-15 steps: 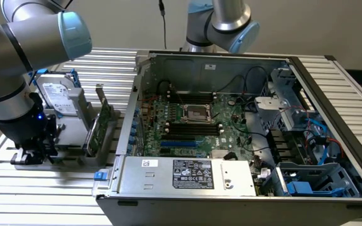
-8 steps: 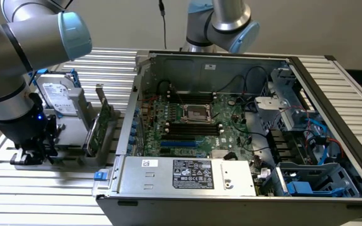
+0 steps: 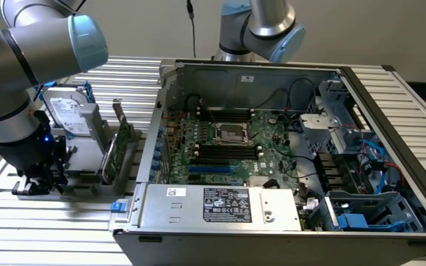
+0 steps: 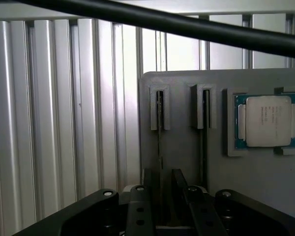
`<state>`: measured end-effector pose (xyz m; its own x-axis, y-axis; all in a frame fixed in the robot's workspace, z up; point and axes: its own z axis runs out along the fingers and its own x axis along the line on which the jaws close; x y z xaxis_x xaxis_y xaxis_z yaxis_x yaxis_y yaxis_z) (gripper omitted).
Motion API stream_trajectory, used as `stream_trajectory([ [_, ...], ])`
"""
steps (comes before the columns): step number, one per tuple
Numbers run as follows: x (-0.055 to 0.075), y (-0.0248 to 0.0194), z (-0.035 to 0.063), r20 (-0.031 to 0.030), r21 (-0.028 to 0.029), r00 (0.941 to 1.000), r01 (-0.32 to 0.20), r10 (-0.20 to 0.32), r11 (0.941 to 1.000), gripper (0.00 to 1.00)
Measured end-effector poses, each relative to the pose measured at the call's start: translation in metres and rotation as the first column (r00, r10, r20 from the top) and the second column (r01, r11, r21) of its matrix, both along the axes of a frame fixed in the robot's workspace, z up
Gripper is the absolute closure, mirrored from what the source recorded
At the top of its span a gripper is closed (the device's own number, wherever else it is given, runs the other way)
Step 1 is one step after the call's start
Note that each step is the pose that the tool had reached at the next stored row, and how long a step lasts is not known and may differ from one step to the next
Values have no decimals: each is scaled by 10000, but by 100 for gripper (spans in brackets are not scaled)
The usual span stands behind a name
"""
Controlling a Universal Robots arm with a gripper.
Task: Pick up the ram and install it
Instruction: 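Pick up the ram and move it above insertion slot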
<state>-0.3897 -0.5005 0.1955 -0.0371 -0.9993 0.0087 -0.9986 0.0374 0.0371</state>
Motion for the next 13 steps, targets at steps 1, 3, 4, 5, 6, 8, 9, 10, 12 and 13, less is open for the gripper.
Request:
stream_trajectory([
  [1, 0, 0, -1, -8, 5, 10000, -1, 1, 10000, 69],
  [3, 1, -1, -4, -30, 34, 10000, -9, 9, 10000, 69],
  [4, 1, -2, -5, -44, 54, 10000, -15, 15, 10000, 69],
  [5, 1, -2, -6, -59, 76, 10000, -23, 24, 10000, 69],
  [6, 1, -2, -6, -76, 95, 10000, -30, 31, 10000, 69],
  [8, 1, -2, -7, -97, 121, 9999, -39, 40, 9999, 69],
  [9, 1, -2, -7, -100, 121, 9999, -42, 44, 9999, 69],
  [10, 1, -3, -7, -100, 121, 9999, -48, 49, 9999, 69],
  [12, 2, -4, -7, -102, 121, 9999, -74, 75, 9999, 69],
  [13, 2, -4, -6, -102, 121, 9999, -99, 100, 9999, 69],
])
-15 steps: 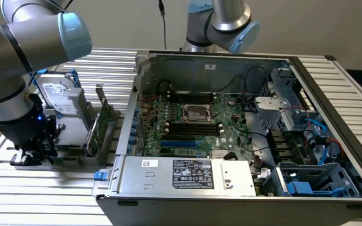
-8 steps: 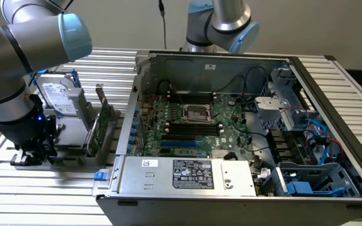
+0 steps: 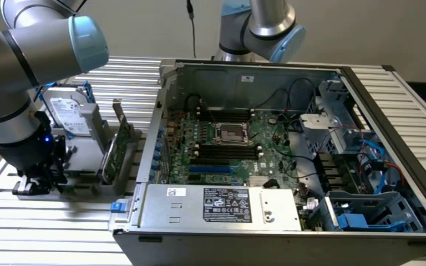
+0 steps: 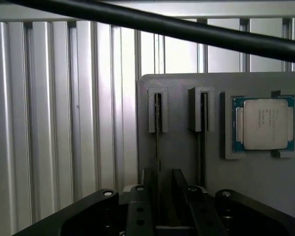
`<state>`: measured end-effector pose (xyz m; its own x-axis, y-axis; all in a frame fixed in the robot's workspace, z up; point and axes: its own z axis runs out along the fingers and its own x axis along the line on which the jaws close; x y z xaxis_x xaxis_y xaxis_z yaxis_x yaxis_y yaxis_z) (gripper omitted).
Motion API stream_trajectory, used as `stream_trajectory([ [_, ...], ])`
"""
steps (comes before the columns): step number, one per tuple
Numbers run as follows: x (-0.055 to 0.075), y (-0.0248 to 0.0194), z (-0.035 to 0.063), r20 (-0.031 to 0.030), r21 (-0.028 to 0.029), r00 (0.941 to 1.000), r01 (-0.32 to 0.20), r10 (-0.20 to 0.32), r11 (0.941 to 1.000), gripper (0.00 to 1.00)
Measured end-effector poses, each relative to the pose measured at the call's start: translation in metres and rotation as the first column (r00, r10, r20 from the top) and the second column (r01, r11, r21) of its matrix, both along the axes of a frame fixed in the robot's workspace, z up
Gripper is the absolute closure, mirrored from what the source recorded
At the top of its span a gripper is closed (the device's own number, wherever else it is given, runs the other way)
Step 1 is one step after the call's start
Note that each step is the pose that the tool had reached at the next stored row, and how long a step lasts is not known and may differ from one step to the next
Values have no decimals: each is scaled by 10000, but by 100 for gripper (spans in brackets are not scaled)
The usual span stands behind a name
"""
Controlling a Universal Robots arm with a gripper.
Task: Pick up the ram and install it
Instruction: 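Pick up the ram and move it above insertion slot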
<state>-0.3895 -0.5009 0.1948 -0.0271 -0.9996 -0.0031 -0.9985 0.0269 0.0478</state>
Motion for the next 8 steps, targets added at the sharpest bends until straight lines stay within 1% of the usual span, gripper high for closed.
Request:
stream_trajectory([
  [8, 7, 0, -1, 2, 1, 9993, -373, 373, 9993, 69],
])
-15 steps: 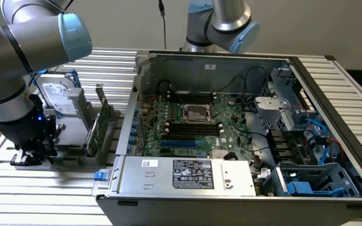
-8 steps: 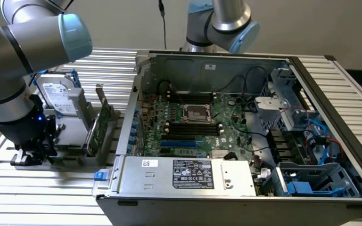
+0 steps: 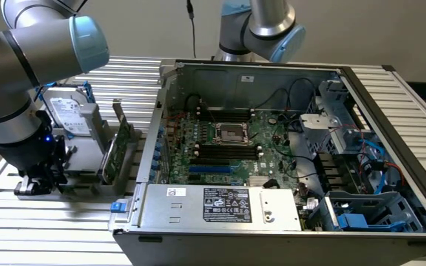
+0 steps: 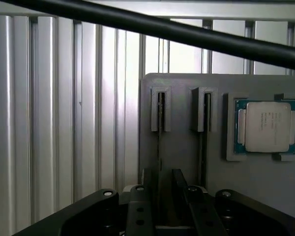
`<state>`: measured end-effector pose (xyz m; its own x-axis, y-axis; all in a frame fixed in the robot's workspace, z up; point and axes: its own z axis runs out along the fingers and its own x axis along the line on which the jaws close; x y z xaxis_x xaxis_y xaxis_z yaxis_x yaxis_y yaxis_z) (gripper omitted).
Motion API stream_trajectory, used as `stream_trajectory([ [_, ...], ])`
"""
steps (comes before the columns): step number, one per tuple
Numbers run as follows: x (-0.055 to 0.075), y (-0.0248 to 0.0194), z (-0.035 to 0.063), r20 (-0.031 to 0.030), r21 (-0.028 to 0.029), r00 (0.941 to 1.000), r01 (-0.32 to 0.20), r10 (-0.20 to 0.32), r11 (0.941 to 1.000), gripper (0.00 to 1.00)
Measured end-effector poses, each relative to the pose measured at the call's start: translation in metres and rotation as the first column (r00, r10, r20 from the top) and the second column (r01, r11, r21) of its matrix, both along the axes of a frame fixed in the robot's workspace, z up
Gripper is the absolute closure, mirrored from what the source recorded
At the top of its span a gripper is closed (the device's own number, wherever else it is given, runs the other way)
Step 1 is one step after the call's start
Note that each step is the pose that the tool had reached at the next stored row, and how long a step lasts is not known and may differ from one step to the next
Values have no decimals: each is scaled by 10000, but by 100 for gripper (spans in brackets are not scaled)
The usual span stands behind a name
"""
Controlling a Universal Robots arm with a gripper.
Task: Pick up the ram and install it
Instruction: 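Pick up the ram and move it above insertion slot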
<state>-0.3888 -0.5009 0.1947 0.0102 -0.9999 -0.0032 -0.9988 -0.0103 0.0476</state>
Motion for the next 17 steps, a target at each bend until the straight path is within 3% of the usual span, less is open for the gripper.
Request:
stream_trajectory([
  [5, 0, 0, 1, -1, -1, 10000, -99, 99, 10000, 86],
  [17, 1, 0, 43, -27, 0, 10000, -96, 96, 10000, 86],
])
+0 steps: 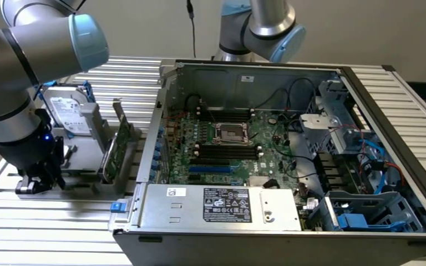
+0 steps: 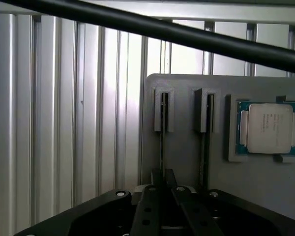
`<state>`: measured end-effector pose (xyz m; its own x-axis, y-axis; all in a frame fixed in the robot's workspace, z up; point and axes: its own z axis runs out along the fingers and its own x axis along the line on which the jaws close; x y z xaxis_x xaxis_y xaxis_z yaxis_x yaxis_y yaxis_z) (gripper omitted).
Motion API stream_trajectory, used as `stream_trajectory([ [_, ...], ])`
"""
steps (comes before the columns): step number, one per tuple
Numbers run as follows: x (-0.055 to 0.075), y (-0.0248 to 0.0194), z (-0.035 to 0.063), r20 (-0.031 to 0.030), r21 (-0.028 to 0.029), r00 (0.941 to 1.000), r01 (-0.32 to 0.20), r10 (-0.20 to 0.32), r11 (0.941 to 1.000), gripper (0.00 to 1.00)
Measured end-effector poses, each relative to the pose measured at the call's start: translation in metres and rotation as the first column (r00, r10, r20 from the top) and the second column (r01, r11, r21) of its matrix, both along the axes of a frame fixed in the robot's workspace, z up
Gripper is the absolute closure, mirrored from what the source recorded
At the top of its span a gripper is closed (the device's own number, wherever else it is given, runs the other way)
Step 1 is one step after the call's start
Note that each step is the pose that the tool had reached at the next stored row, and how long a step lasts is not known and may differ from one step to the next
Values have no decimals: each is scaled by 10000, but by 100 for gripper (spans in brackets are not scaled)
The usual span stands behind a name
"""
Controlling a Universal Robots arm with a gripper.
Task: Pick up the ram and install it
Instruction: 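Pick up the ram and move it above insertion slot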
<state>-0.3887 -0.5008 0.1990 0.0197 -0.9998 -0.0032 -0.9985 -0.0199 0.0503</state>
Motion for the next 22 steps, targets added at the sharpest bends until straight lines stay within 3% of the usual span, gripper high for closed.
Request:
stream_trajectory([
  [6, 3, 0, 251, -52, -2, 10000, 0, 0, 10000, 86],
  [16, 40, 0, 706, -71, -1, 10000, 3, -3, 10000, 86],
  [21, 132, 2, 932, -75, -2, 10000, 4, -4, 10000, 86],
  [22, 190, 6, 1023, -73, -1, 10000, 4, -4, 10000, 86],
])
